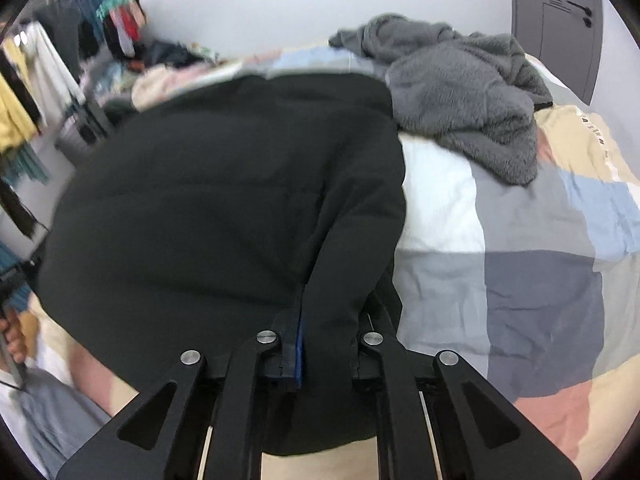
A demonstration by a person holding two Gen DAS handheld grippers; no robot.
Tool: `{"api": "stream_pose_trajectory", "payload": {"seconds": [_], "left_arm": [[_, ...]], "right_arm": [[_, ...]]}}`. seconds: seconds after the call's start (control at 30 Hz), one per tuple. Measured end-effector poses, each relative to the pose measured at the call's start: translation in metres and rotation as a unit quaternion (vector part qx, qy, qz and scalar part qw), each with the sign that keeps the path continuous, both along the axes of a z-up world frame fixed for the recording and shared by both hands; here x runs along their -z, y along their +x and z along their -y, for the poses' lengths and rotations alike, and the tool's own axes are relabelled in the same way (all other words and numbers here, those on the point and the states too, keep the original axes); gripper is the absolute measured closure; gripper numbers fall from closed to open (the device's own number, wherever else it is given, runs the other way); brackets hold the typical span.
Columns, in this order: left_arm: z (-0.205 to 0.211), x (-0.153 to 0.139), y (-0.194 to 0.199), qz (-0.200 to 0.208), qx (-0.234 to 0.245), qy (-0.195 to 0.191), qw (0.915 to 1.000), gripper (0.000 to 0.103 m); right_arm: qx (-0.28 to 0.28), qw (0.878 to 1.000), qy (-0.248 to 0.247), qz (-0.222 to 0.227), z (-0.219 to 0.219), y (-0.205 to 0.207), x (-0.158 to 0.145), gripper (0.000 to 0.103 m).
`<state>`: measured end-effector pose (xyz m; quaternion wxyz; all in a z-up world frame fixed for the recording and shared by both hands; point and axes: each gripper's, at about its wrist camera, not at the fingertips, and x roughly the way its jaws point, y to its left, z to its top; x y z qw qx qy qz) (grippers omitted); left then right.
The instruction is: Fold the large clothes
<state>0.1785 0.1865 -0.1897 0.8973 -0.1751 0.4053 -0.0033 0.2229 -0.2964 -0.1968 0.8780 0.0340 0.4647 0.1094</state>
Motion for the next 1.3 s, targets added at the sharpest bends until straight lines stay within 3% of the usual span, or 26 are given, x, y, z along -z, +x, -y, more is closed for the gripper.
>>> {"api": "stream_pose_trajectory", "payload": {"seconds": [0.23, 0.5, 0.53, 0.6, 0.63, 0.7, 0.77, 0.83, 0.9, 1.03, 1.13, 1.3], "left_arm": [[0.007, 0.022, 0.008, -0.051, -0.004, 0.035, 0.9981, 0.092], [0.003, 0.016, 0.002, -0.038, -0.007, 0.032, 0.9987, 0.085], [0.003, 0.014, 0.001, -0.040, -0.008, 0.031, 0.9987, 0.081], [-0.002, 0.010, -0.001, -0.056, -0.021, 0.033, 0.9977, 0.054], [-0.004, 0.005, -0.004, -0.053, -0.029, 0.036, 0.9975, 0.048], [-0.004, -0.005, -0.009, -0.047, -0.037, 0.047, 0.9971, 0.025], [-0.005, -0.013, -0.014, -0.044, -0.044, 0.050, 0.9968, 0.023], [-0.004, -0.028, -0.020, -0.036, -0.043, 0.059, 0.9967, 0.023], [0.000, -0.045, -0.023, -0.024, -0.045, 0.070, 0.9962, 0.019], [0.009, -0.084, -0.036, 0.007, -0.042, 0.070, 0.9966, 0.016], [0.021, -0.118, -0.047, 0.035, -0.041, 0.079, 0.9954, 0.002], [0.056, -0.177, -0.072, 0.105, -0.019, 0.126, 0.9863, 0.000]], "right_arm": [[-0.006, 0.999, -0.006, -0.041, 0.004, 0.011, 0.025, 0.090], [0.021, 0.998, 0.028, -0.046, 0.019, 0.004, 0.016, 0.083], [0.028, 0.998, 0.035, -0.043, 0.023, 0.001, 0.013, 0.082], [0.039, 0.996, 0.062, -0.045, 0.029, -0.004, 0.008, 0.071], [0.043, 0.995, 0.073, -0.044, 0.032, -0.007, 0.006, 0.066], [0.053, 0.995, 0.081, -0.038, 0.034, -0.012, 0.000, 0.042], [0.061, 0.994, 0.083, -0.028, 0.037, -0.016, -0.010, 0.035], [0.075, 0.994, 0.082, -0.009, 0.042, -0.022, -0.025, 0.031], [0.086, 0.993, 0.081, 0.016, 0.044, -0.026, -0.043, 0.018], [0.094, 0.989, 0.078, 0.079, 0.043, -0.043, -0.095, 0.015], [0.087, 0.984, 0.082, 0.129, 0.038, -0.055, -0.139, 0.002], [0.063, 0.975, 0.063, 0.204, 0.020, -0.085, -0.205, 0.000]]}}
